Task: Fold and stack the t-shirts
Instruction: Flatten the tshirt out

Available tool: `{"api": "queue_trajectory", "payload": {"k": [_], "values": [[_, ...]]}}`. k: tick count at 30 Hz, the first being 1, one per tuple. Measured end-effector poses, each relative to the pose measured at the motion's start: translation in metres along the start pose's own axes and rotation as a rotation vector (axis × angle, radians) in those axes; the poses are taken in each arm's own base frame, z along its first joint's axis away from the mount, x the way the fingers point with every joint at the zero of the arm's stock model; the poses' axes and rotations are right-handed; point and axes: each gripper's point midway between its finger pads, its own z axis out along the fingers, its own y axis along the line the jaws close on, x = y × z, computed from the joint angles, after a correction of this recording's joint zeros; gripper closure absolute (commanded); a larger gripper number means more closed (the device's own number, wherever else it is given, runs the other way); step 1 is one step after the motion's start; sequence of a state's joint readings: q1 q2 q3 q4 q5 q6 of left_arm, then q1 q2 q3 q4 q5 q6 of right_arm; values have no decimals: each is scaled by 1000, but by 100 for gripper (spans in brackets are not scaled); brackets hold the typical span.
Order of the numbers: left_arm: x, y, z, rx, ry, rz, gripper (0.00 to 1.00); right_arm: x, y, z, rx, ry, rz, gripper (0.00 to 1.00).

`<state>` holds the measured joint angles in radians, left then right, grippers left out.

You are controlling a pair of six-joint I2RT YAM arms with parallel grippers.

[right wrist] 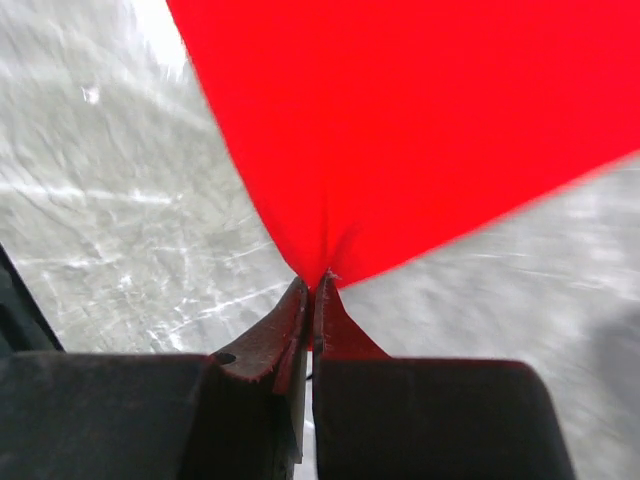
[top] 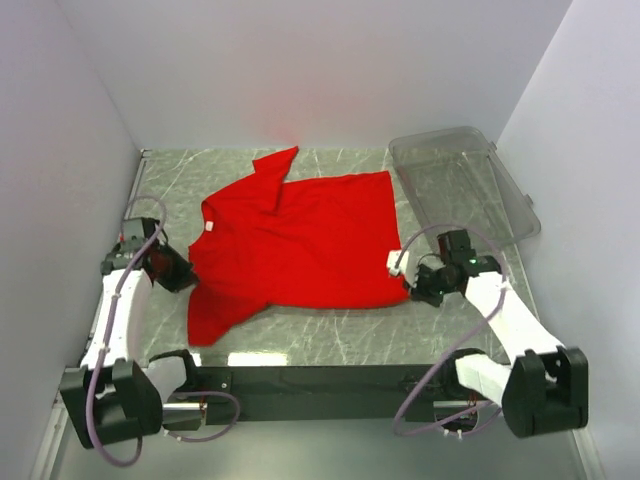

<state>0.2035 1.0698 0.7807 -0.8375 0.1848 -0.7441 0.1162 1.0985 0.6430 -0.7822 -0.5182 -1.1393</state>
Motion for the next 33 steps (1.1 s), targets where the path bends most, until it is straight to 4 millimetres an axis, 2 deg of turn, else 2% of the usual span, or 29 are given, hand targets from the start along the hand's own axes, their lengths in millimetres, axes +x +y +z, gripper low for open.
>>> {"api": "queue_trajectory", "payload": {"k": [2, 4, 7, 12, 15, 17, 20, 23, 27, 29, 32, 33], "values": [[-15, -16, -20, 55, -66, 16, 100, -20, -10, -17, 46, -54, -6, 100], [-34, -38, -47, 127, -152, 44, 99, -49, -26, -42, 106, -127, -16, 100], [-65, -76, -99, 257, -307, 92, 99, -100, -49, -86, 200, -255, -38, 100], [-102, -132, -203, 460, -571, 173, 99, -176, -71, -167, 354, -457, -90, 100], [-112, -153, -262, 552, -700, 206, 99, -212, -71, -217, 451, -570, -124, 100], [-117, -164, -308, 614, -810, 228, 99, -232, -66, -249, 516, -644, -145, 100], [-119, -174, -373, 702, -971, 238, 99, -253, -56, -289, 592, -743, -168, 100], [-113, -175, -431, 791, -1126, 236, 99, -273, -39, -334, 673, -861, -179, 100], [-94, -164, -502, 896, -1315, 217, 99, -294, -17, -387, 760, -1002, -193, 100], [-84, -159, -540, 952, -1409, 203, 99, -306, 2, -421, 805, -1094, -225, 100], [-67, -149, -596, 1039, -1546, 179, 99, -317, 26, -457, 848, -1194, -274, 100], [-64, -147, -607, 1054, -1572, 171, 99, -319, 32, -463, 854, -1216, -285, 100]]}}
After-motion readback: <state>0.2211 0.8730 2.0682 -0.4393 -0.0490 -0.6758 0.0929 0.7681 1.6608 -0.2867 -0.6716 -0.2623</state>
